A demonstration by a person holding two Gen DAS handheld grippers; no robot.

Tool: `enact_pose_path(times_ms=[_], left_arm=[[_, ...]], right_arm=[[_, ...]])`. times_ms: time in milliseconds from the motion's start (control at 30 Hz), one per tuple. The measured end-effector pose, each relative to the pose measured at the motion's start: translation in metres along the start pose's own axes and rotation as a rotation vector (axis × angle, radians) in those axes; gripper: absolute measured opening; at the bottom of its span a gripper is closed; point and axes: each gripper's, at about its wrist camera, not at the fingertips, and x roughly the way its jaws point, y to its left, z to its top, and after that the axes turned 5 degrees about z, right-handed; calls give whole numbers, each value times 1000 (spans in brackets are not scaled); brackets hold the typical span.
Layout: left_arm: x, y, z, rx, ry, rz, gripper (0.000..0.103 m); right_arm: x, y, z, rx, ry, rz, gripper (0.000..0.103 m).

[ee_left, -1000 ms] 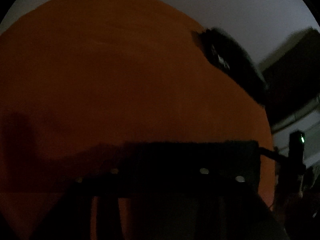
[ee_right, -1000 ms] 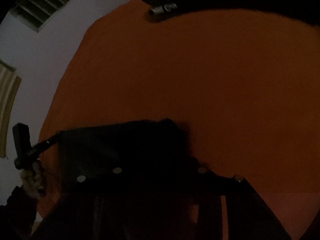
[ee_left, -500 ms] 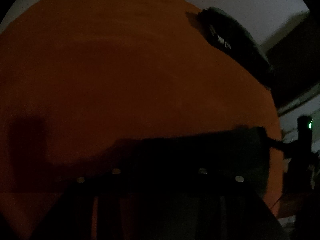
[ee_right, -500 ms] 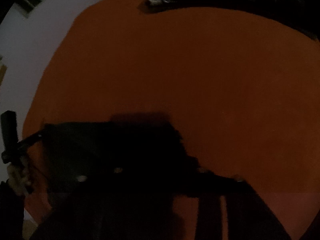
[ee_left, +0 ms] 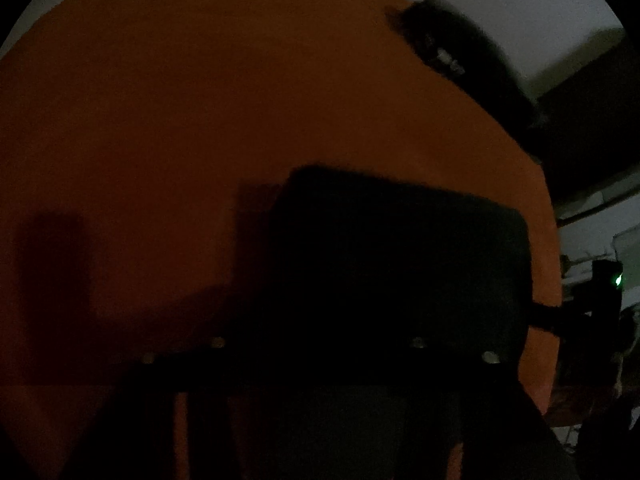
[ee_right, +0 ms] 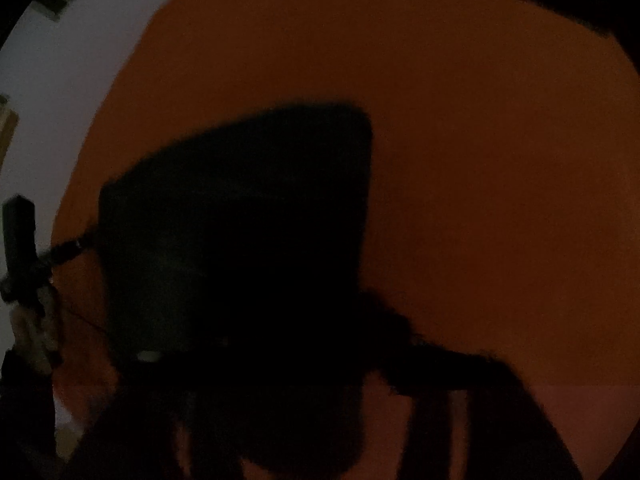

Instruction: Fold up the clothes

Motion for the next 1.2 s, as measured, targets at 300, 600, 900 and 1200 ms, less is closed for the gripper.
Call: enact_pose_path(times_ms=[300, 600, 900, 1200], left_arm=[[-16, -3, -47, 80, 56, 43, 58], [-21, 0, -86, 71, 103, 68, 39], [-34, 10, -116, 8, 93, 75, 53], [-34, -1, -130, 48, 120, 83, 68]], right_arm=[[3, 26, -40, -45, 25, -59, 64], [27, 43, -72, -22, 57, -19, 58], [21, 51, -85, 11, 9, -7, 48], [48, 54, -85, -5, 18, 9, 53]])
